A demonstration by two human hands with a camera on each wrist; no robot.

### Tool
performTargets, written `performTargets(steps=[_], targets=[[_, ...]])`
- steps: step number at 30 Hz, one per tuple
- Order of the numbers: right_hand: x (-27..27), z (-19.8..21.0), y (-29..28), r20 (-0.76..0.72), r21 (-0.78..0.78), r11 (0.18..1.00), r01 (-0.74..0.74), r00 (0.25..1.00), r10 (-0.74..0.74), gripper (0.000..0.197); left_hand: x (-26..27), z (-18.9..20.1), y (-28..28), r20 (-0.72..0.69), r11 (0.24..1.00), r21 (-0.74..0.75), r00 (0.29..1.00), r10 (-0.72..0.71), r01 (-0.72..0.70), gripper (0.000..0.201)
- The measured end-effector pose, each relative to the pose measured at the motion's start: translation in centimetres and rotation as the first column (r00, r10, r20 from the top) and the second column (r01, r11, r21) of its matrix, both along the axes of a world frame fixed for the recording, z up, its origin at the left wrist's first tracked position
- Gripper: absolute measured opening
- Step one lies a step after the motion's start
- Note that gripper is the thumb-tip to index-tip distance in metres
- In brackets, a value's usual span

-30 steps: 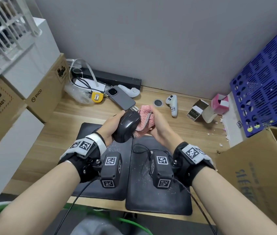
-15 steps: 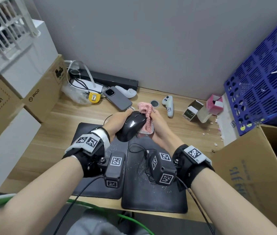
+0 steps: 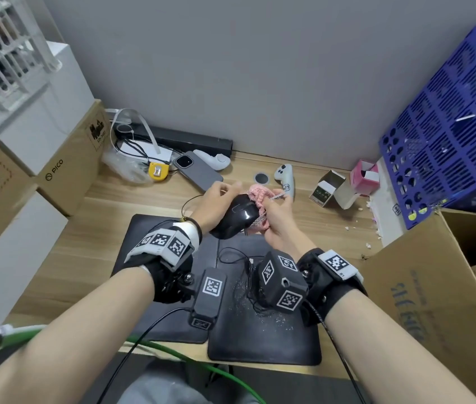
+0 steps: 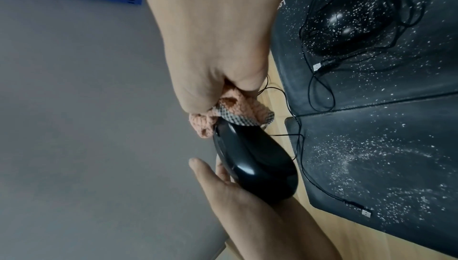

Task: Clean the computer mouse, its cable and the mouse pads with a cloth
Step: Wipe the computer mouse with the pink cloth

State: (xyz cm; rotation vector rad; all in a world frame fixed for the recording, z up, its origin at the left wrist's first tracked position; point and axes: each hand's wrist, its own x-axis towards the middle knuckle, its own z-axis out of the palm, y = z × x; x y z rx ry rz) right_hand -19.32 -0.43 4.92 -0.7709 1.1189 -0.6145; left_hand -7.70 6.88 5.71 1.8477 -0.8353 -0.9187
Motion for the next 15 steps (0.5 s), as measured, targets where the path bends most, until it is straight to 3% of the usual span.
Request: performTargets(steps=[2,5,9,12,15], targets=[[-0.1,0.2,-0.2,-0.006,-0.050,0.998,0.044,0.999,-0.045,0.028,-0.2,-0.1,0.5,0.083,0.995,-0.029,0.992,-0.090,0.092,0.045],[-0.2,0.5,-0.4,0.023,-0.053,0.995,0.085,0.996,-0.084,0.029,-0.3,-0.4,1.2,0.330,0.952,-0.038,0.903,-0.275,0.304,0.069],[-0.2,0.8,-0.2,-0.003,-0.120,0.989,0.082,0.997,-0.083,0.029,0.2,-0.9,1.0,0.376,0.949,-0.077,0.891,-0.255,0.305,0.071],[-0.6,0.9,-0.1,-0.047,-0.184,0.977,0.104,0.992,-0.115,0.026,0.6,-0.7,1.0,0.264,0.971,0.022,0.935,-0.237,0.240,0.065],[-0.9,0.8,0.0,-0.123,-0.271,0.958,0.098,0.983,-0.135,0.023,1.2,0.1,1.2,-0.135,0.972,0.011,0.964,-0.231,0.235,0.029]])
